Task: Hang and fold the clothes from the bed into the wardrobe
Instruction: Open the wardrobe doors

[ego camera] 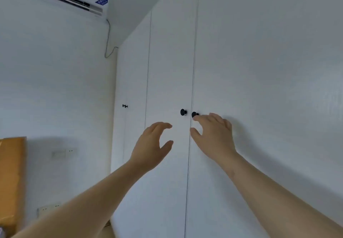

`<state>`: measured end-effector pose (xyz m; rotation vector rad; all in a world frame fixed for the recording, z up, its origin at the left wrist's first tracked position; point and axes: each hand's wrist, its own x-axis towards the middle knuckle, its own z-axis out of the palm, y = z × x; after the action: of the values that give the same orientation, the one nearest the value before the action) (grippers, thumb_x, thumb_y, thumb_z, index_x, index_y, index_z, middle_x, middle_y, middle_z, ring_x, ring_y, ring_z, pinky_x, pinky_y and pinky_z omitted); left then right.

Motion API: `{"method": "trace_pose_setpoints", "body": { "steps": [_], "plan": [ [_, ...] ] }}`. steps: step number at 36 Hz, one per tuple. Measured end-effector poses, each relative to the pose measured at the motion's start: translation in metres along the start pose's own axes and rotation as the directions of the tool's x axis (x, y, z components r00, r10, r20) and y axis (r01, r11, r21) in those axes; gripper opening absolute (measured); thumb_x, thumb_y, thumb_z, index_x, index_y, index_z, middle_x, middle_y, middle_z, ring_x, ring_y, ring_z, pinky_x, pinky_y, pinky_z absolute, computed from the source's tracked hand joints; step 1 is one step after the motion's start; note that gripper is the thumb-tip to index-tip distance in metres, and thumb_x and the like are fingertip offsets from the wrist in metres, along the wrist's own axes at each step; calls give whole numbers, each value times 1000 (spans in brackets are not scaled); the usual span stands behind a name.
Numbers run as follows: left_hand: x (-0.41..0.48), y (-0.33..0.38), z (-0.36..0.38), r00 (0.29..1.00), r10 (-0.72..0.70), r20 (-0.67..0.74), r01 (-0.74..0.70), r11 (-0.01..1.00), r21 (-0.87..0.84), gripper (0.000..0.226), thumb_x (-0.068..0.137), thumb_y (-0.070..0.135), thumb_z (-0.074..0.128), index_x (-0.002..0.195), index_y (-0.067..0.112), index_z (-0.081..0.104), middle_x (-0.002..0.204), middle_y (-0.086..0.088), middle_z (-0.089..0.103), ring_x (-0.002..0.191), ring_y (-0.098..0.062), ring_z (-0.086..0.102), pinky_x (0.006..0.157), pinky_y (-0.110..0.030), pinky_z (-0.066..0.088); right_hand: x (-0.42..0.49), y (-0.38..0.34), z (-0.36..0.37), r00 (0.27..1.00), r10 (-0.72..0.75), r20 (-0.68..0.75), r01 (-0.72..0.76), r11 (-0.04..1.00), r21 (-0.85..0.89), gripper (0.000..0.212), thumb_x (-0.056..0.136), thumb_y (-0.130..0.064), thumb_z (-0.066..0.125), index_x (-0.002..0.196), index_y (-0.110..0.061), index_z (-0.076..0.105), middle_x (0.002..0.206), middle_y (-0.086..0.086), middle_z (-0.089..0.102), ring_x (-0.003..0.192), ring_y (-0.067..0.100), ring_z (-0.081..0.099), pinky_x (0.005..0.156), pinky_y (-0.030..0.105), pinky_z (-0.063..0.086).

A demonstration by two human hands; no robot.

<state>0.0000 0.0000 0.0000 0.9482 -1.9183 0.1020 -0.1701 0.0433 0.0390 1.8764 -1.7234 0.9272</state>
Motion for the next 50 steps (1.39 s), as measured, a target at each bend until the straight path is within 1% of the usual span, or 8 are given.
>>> {"method": "trace_pose_setpoints", "body": {
  "steps": [6, 10, 18, 24, 30, 38, 44, 50],
  "plan": [
    [76, -38, 45, 1000, 27, -6, -27, 998, -62, 45, 91, 25, 56, 134, 21, 43, 139, 11, 41, 126, -10, 40, 94, -15, 30, 59, 21, 47, 993, -76, -94, 59, 982, -179, 38, 97, -36, 36, 134, -30, 43, 135, -18, 45, 132, 10, 30, 98, 24, 9],
    [115, -66, 79, 1000, 15, -18, -18, 991, -134, 50, 92, 27, 54, 138, 20, 38, 144, 9, 36, 130, -9, 37, 94, -14, 28, 79, 18, 82, 953, -99, -288, 35, 975, -219, 34, 85, -33, 41, 104, -25, 68, 106, -13, 65, 100, 15, 62, 88, 29, 42],
    [162, -107, 126, 930, 334, -151, -364, 891, -272, 57, 84, 38, 43, 136, 14, 47, 137, 13, 42, 129, 2, 29, 99, 5, 7, 110, 25, 116, 823, -96, -560, -127, 929, -347, 36, 77, -27, 41, 92, -12, 70, 95, 2, 68, 83, 26, 63, 72, 31, 47],
    [191, -124, 151, 836, 516, -189, -549, 793, -265, 54, 82, 37, 44, 134, 22, 39, 144, -8, 41, 138, -31, 31, 108, -50, 29, 121, 22, 132, 681, -62, -729, -307, 880, -363, 20, 75, -17, 46, 76, -8, 63, 78, 9, 55, 68, 28, 56, 67, 33, 43],
    [196, -118, 165, 793, 568, -222, -604, 780, -161, 56, 86, 46, 39, 134, 17, 38, 142, -17, 42, 134, -44, 34, 97, -64, 32, 124, 20, 137, 670, -69, -739, -435, 771, -466, 6, 74, -9, 53, 69, -5, 55, 69, 9, 51, 59, 26, 50, 57, 32, 41],
    [193, -116, 162, 797, 561, -225, -602, 769, -215, 45, 88, 33, 38, 129, 16, 41, 136, -23, 47, 128, -49, 38, 90, -71, 36, 123, -6, 135, 730, 177, -660, -541, 739, -401, 14, 82, -9, 59, 77, -13, 47, 74, 3, 50, 64, 20, 42, 61, 32, 34],
    [192, -123, 151, 813, 565, -137, -579, 766, -278, 48, 84, 23, 40, 131, 16, 43, 138, -20, 46, 129, -48, 38, 91, -70, 35, 119, -35, 123, 708, 441, -552, -595, 794, -128, 8, 89, -17, 51, 85, -19, 45, 82, -7, 50, 75, 15, 50, 81, 34, 44],
    [167, -117, 129, 870, 493, -11, -444, 774, -452, 61, 94, 18, 45, 149, 24, 19, 158, -3, 10, 146, -25, 2, 114, -52, 8, 101, -74, 107, 674, 497, -546, -535, 838, 102, 11, 84, -12, 57, 80, -21, 52, 74, -15, 54, 65, -3, 50, 63, 6, 40]
  ]
}}
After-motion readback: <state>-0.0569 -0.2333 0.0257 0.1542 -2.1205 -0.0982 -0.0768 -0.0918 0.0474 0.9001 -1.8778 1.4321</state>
